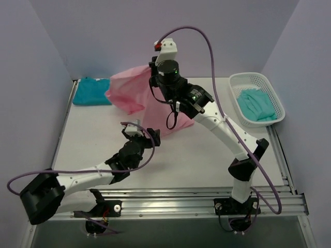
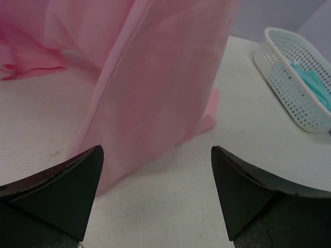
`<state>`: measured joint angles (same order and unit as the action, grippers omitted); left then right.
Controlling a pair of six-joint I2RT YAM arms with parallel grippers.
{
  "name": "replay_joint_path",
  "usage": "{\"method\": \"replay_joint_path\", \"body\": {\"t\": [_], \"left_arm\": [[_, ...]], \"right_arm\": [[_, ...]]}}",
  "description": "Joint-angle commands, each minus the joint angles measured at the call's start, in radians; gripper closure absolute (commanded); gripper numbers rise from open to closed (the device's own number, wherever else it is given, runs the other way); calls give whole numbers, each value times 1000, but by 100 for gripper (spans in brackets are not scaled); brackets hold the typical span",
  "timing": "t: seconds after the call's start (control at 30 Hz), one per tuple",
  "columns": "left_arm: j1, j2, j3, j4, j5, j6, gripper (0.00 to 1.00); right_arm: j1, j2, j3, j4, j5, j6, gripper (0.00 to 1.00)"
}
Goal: Fold and stack the t-shirts
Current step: Move the tshirt to the center of the board
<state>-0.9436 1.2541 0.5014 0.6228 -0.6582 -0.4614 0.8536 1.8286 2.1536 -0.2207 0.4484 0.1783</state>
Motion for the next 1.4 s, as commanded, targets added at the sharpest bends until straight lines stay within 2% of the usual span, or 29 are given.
{"method": "replay_joint_path", "body": {"t": [0.0, 0.1, 0.2, 0.4, 0.63, 0.73, 0.9, 0.93, 0.97, 1.0, 1.03, 1.07, 1.1, 1.27, 1.3, 1.33, 1.37], "left_arm": [[-1, -175, -52, -83, -116, -40, 6], [0, -281, -83, -132, -156, -60, 6], [3, -343, -104, -167, -187, -69, 6], [0, -363, -61, -239, -207, -77, 6], [2, -369, -66, -233, -270, -85, 6], [2, -299, -64, -181, -261, -86, 6], [3, -18, -20, -114, -267, -97, 6], [3, 22, -8, -88, -267, -102, 6], [6, 100, 5, -71, -261, -102, 6], [11, 135, 15, -57, -247, -102, 6], [15, 165, 41, -34, -232, -103, 6], [28, 207, 54, -26, -197, -105, 6], [32, 223, 66, -23, -178, -111, 6], [48, 263, 165, 20, -74, -112, 6], [48, 274, 192, 20, -60, -109, 6], [46, 287, 219, 14, -44, -102, 6], [46, 319, 248, 15, -9, -97, 6]], "right_arm": [[39, -22, -47, 40, 136, -37, 100], [35, -61, -203, 69, 361, -1, 100], [1, -116, -371, 84, 464, 75, 100], [-125, -222, -610, 43, 457, 245, 100], [-140, -288, -943, -26, 467, 423, 100], [-139, -313, -1043, -20, 423, 446, 100], [-139, -310, -1058, -91, 417, 461, 100], [-137, -316, -1058, -98, 415, 458, 98], [-136, -321, -1067, -95, 414, 455, 90], [-133, -339, -1075, -94, 418, 454, 89], [-133, -347, -1081, -91, 421, 449, 89], [-133, -356, -1095, -86, 426, 449, 97], [-134, -371, -1100, -86, 430, 448, 100], [-133, -400, -1109, -85, 421, 435, 100], [-133, -405, -1107, -86, 421, 435, 94], [-133, -410, -1107, -89, 423, 435, 83], [-134, -413, -1107, -91, 427, 434, 44]]}}
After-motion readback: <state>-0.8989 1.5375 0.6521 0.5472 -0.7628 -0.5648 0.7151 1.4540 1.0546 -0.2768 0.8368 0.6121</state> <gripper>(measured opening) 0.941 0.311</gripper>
